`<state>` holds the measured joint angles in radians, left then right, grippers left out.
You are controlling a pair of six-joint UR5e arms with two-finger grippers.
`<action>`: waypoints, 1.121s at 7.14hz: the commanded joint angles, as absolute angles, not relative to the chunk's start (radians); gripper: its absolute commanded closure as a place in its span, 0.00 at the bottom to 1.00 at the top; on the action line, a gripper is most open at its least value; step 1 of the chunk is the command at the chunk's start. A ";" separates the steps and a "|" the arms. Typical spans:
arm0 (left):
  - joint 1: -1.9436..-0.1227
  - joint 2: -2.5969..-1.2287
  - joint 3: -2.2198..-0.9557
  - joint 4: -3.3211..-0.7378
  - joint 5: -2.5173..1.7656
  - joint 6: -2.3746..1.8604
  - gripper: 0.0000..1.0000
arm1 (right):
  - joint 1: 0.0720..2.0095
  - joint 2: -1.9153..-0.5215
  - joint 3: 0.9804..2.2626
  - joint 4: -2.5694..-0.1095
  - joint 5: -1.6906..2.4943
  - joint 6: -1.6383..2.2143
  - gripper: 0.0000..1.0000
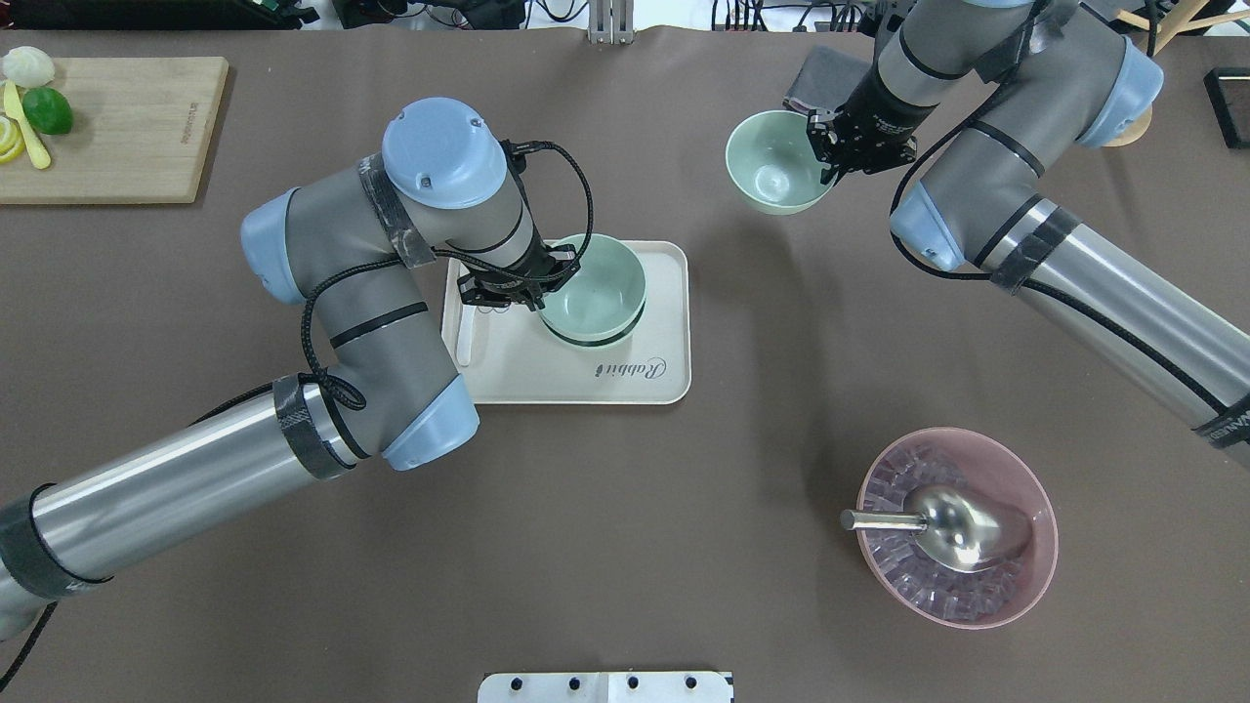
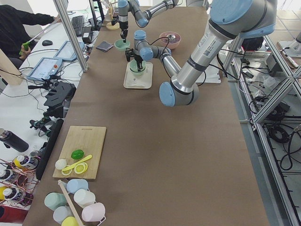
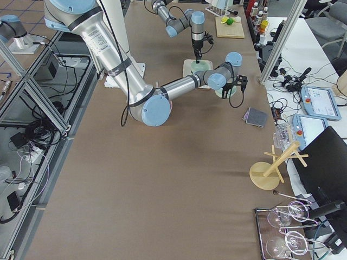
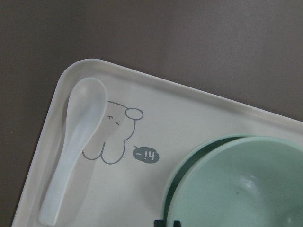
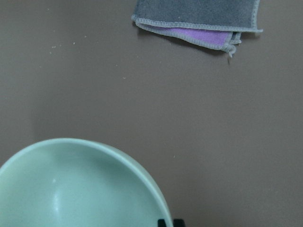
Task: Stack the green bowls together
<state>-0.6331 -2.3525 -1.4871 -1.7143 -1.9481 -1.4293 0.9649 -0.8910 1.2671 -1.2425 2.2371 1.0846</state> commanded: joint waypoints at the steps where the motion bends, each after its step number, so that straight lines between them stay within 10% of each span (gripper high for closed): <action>1: -0.632 -2.368 -1.447 -1.741 -1.948 -1.430 1.00 | 0.963 -0.893 1.266 -1.243 2.237 1.083 1.00; 8: -0.634 -2.365 -1.433 -1.746 -1.948 -1.427 1.00 | 0.963 -0.894 1.266 -1.243 2.237 1.083 1.00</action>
